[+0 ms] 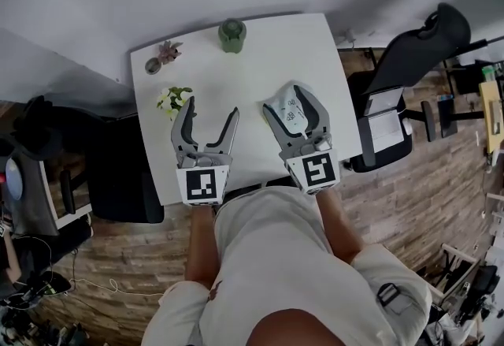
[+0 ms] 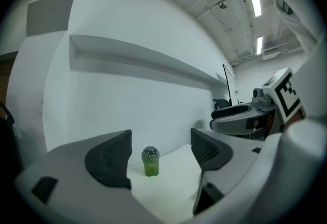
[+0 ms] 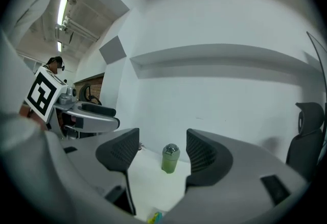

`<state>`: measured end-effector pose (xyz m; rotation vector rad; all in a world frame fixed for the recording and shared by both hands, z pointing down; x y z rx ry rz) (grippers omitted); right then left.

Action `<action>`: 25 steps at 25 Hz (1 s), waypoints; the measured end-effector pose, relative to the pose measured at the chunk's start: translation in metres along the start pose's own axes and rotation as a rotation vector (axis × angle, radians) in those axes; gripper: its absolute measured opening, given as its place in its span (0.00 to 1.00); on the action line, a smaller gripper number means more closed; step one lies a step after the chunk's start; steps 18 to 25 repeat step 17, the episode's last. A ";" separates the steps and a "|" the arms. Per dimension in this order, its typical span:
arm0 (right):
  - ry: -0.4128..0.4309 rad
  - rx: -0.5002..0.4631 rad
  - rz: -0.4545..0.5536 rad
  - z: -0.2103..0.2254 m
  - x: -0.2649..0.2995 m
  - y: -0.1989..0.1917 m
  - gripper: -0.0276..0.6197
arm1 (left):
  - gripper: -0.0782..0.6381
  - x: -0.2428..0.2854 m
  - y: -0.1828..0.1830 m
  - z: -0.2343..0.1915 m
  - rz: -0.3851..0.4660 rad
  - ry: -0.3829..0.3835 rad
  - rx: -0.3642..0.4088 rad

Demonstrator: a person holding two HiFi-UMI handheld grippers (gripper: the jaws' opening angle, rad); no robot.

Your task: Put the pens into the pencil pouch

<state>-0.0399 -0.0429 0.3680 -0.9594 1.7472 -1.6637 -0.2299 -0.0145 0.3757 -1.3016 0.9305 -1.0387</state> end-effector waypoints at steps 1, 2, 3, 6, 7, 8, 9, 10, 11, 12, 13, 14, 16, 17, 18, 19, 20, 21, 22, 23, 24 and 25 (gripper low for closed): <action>-0.005 -0.008 -0.007 0.000 0.000 0.001 0.47 | 0.60 -0.001 0.001 -0.002 0.004 0.003 0.002; -0.008 -0.014 -0.006 -0.001 0.001 0.002 0.47 | 0.60 -0.002 0.003 -0.004 0.007 0.005 0.004; -0.009 -0.019 -0.001 -0.002 0.001 0.004 0.47 | 0.60 -0.003 0.004 -0.006 0.011 0.008 0.006; -0.011 -0.030 0.013 -0.004 0.002 0.011 0.47 | 0.60 -0.006 0.009 -0.009 0.021 0.010 0.018; -0.012 -0.031 0.014 -0.004 0.001 0.012 0.47 | 0.60 -0.006 0.011 -0.010 0.026 0.011 0.024; -0.014 -0.031 0.016 -0.005 0.001 0.014 0.47 | 0.60 -0.007 0.013 -0.010 0.031 0.010 0.030; -0.015 -0.032 0.020 -0.005 0.000 0.015 0.47 | 0.60 -0.008 0.015 -0.011 0.035 0.009 0.036; -0.015 -0.033 0.024 -0.006 -0.001 0.016 0.47 | 0.60 -0.008 0.017 -0.011 0.037 0.008 0.042; -0.015 -0.034 0.027 -0.007 -0.002 0.017 0.47 | 0.60 -0.009 0.018 -0.010 0.038 0.006 0.045; -0.015 -0.034 0.032 -0.008 -0.002 0.019 0.47 | 0.60 -0.009 0.018 -0.010 0.037 0.005 0.046; -0.012 -0.031 0.041 -0.009 -0.002 0.022 0.47 | 0.60 -0.010 0.019 -0.010 0.036 0.004 0.046; -0.007 -0.025 0.056 -0.010 -0.001 0.024 0.47 | 0.60 -0.010 0.019 -0.010 0.034 0.003 0.047; 0.002 -0.014 0.078 -0.014 0.001 0.028 0.47 | 0.60 -0.011 0.018 -0.012 0.029 -0.004 0.058; 0.005 -0.010 0.086 -0.015 0.002 0.029 0.47 | 0.60 -0.011 0.017 -0.012 0.026 -0.008 0.067; 0.005 -0.010 0.086 -0.015 0.002 0.029 0.47 | 0.60 -0.011 0.017 -0.012 0.026 -0.008 0.067; 0.005 -0.010 0.086 -0.015 0.002 0.029 0.47 | 0.60 -0.011 0.017 -0.012 0.026 -0.008 0.067; 0.005 -0.010 0.086 -0.015 0.002 0.029 0.47 | 0.60 -0.011 0.017 -0.012 0.026 -0.008 0.067; 0.005 -0.010 0.086 -0.015 0.002 0.029 0.47 | 0.60 -0.011 0.017 -0.012 0.026 -0.008 0.067; 0.005 -0.010 0.086 -0.015 0.002 0.029 0.47 | 0.60 -0.011 0.017 -0.012 0.026 -0.008 0.067; 0.005 -0.010 0.086 -0.015 0.002 0.029 0.47 | 0.60 -0.011 0.017 -0.012 0.026 -0.008 0.067; 0.005 -0.010 0.086 -0.015 0.002 0.029 0.47 | 0.60 -0.011 0.017 -0.012 0.026 -0.008 0.067; 0.005 -0.010 0.086 -0.015 0.002 0.029 0.47 | 0.60 -0.011 0.017 -0.012 0.026 -0.008 0.067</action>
Point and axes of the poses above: the fingertips, and each gripper's own axes: x forward along the fingers, z to its right, y out of its top, the point moved 8 cm from there along -x, backward along the fingers, and after that the axes turned 3 degrees about x, right-handed, at the moved point
